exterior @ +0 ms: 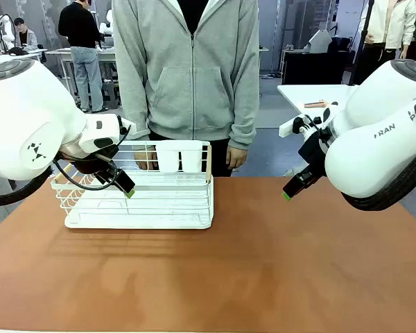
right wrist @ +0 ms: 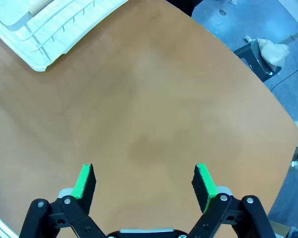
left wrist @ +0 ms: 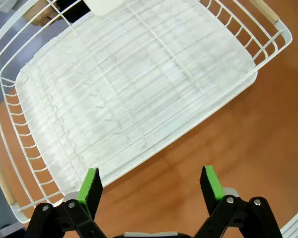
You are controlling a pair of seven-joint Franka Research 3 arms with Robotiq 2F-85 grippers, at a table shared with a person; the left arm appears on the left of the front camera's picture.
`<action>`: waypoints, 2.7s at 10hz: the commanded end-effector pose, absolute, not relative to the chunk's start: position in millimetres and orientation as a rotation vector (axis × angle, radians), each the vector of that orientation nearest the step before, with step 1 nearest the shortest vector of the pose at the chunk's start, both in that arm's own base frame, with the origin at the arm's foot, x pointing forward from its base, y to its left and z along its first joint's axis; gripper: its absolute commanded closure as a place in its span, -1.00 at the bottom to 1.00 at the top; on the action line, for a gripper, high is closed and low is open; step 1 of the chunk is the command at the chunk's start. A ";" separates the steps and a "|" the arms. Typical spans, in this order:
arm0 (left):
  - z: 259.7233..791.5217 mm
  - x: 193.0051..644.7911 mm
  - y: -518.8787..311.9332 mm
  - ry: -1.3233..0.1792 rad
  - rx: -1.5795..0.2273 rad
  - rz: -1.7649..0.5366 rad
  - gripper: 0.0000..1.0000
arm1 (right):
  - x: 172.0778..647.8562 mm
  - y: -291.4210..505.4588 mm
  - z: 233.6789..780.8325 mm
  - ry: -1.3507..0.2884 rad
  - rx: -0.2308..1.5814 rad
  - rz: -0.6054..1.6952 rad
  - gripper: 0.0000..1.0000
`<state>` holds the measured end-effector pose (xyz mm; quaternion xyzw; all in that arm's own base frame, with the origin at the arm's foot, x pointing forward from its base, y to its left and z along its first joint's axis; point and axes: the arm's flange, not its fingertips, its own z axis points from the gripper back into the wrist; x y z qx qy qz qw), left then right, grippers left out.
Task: Clean the table.
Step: Pick up the Lint Roller when the human hands it over.
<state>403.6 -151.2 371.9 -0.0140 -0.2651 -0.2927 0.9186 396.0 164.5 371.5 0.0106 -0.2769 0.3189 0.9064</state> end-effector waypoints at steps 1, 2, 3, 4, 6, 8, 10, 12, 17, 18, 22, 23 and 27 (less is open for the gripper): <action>371.9 403.5 -151.5 -0.545 -0.029 -0.602 -1.00 | 396.0 164.5 371.5 -0.572 0.022 0.658 -1.00; 371.9 403.5 -151.5 -0.545 -0.029 -0.602 -1.00 | 396.0 164.5 371.5 -0.572 0.022 0.658 -1.00; 371.9 403.5 -151.5 -0.545 -0.029 -0.602 -1.00 | 396.0 164.5 371.5 -0.572 0.022 0.658 -1.00; 371.9 403.5 -151.5 -0.545 -0.029 -0.602 -1.00 | 396.0 164.5 371.5 -0.572 0.022 0.658 -1.00; 371.9 403.5 -151.5 -0.545 -0.029 -0.602 -1.00 | 396.0 164.5 371.5 -0.572 0.022 0.658 -1.00; 371.9 403.5 -151.5 -0.545 -0.029 -0.602 -1.00 | 396.0 164.5 371.5 -0.572 0.022 0.658 -1.00; 371.9 403.5 -151.5 -0.545 -0.029 -0.602 -1.00 | 396.0 164.5 371.5 -0.572 0.022 0.658 -1.00; 371.9 403.4 -151.9 -0.545 -0.029 -0.603 -1.00 | 396.0 164.5 371.5 -0.572 0.022 0.658 -1.00; 458.1 441.0 -62.6 -0.080 -0.751 -0.352 -1.00 | 398.9 78.2 449.3 -0.415 0.646 0.465 -1.00; 454.8 444.7 -23.8 -0.039 -0.938 -0.325 -1.00 | 396.0 50.0 458.3 -0.437 0.722 0.350 -1.00; 451.3 440.2 129.6 -0.075 -1.357 -0.167 -1.00 | 377.3 -66.1 447.8 -0.413 1.115 0.149 -1.00; 448.9 435.9 155.7 -0.110 -1.338 -0.124 -1.00 | 372.0 -88.4 441.3 -0.423 1.198 0.114 -1.00; 440.1 423.3 228.7 -0.141 -1.310 0.011 -1.00 | 347.8 -142.1 425.7 -0.501 1.261 0.000 -1.00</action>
